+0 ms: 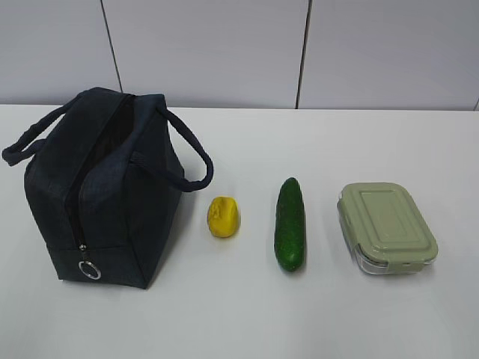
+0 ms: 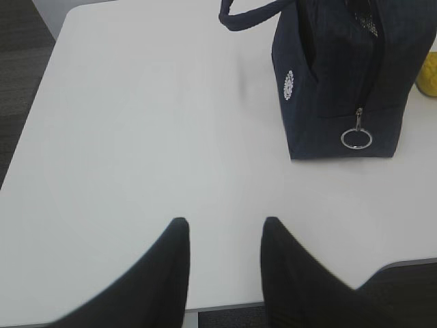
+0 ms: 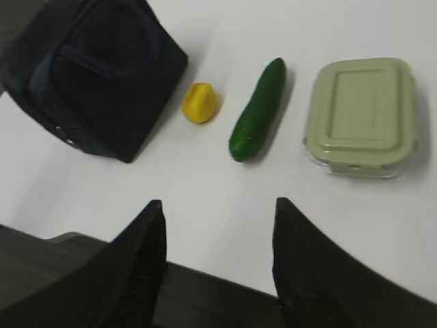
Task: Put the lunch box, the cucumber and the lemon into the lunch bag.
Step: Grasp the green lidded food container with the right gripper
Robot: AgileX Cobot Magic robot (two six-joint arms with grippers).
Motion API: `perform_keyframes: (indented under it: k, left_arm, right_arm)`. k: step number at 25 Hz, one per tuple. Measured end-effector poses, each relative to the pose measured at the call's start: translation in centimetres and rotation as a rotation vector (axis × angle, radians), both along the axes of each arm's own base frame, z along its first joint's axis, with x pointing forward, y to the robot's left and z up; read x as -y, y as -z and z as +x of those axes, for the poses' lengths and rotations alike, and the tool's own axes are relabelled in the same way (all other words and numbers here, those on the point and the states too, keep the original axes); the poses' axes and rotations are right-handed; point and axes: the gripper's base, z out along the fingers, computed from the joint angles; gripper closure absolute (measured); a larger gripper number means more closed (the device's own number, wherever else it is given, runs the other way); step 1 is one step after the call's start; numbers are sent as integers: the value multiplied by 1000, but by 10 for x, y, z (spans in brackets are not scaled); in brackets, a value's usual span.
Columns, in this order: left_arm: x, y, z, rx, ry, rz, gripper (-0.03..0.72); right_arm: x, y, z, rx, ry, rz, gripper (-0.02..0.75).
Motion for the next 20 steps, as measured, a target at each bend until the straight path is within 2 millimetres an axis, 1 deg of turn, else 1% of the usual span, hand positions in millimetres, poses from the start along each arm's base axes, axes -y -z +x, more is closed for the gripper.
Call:
perform_keyframes:
  k: [3, 6, 9, 12, 15, 20]
  left_arm:
    - [0, 0, 0, 0, 0, 0, 449]
    - [0, 0, 0, 0, 0, 0, 449]
    - [0, 0, 0, 0, 0, 0, 449]
    - [0, 0, 0, 0, 0, 0, 449]
    - [0, 0, 0, 0, 0, 0, 449]
    - [0, 0, 0, 0, 0, 0, 449]
  right_arm:
    - [-8, -2, 19, -38, -84, 74, 356]
    - [-12, 0, 38, -81, -136, 109, 356]
    - [-14, -1, 58, -126, -189, 103, 356]
    - [-16, -8, 80, -170, -249, 94, 356]
    - [-16, -11, 101, -203, -271, 98, 356]
    - [-13, -7, 135, -276, -296, 98, 356]
